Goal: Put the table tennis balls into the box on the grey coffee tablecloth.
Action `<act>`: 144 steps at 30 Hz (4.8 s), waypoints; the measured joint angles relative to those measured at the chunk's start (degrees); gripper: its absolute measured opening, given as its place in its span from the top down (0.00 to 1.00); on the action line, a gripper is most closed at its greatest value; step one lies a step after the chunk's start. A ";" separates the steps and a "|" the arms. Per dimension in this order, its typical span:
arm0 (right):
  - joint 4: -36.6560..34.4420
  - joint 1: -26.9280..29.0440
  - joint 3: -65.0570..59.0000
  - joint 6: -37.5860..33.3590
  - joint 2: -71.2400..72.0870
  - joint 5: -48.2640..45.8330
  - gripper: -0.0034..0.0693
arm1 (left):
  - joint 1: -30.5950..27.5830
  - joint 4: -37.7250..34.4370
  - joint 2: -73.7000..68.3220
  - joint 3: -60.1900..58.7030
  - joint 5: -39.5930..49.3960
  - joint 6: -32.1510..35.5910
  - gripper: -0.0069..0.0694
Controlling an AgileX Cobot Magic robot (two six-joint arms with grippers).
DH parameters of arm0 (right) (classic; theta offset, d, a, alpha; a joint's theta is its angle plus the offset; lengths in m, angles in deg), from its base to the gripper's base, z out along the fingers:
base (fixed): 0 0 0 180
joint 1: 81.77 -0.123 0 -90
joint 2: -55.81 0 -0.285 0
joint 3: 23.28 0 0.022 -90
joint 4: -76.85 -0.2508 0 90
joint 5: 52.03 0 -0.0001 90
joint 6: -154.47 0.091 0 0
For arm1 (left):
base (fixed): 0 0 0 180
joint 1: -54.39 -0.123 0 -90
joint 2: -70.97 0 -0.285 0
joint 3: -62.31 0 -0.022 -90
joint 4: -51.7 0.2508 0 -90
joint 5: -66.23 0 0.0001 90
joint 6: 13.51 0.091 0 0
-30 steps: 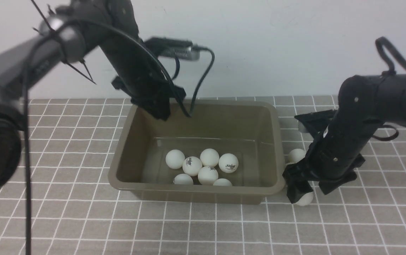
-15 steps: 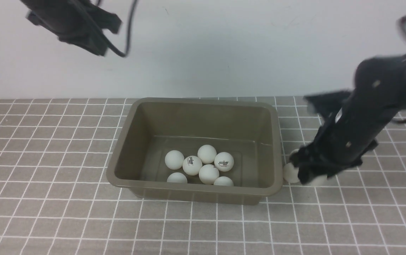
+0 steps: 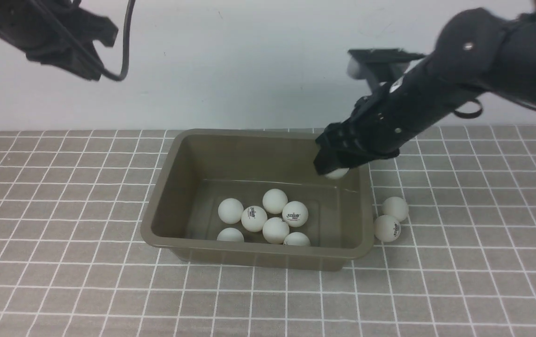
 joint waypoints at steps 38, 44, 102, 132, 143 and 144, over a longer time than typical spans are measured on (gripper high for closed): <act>7.24 8.64 -8.31 13.19 -8.20 1.83 0.29 | -0.05 -0.01 4.32 -6.03 0.00 0.13 0.92; 7.22 8.43 -8.31 13.36 -10.44 2.02 0.30 | -0.05 -0.17 4.32 -6.03 0.00 0.13 0.92; 2.33 11.76 -8.52 2.32 -9.35 12.01 0.33 | -0.05 -3.90 15.83 -16.42 0.00 0.66 0.92; -3.19 0.41 2.55 -4.46 -1.35 3.63 0.18 | -0.05 -5.25 15.94 -17.41 0.00 0.67 0.92; 9.74 4.98 2.41 4.26 22.55 -5.33 0.84 | -0.05 -5.39 24.15 -27.15 -0.16 2.11 0.92; 11.01 5.04 1.93 4.99 25.90 -5.27 0.89 | -0.05 -5.55 25.66 -28.62 -0.49 2.11 0.92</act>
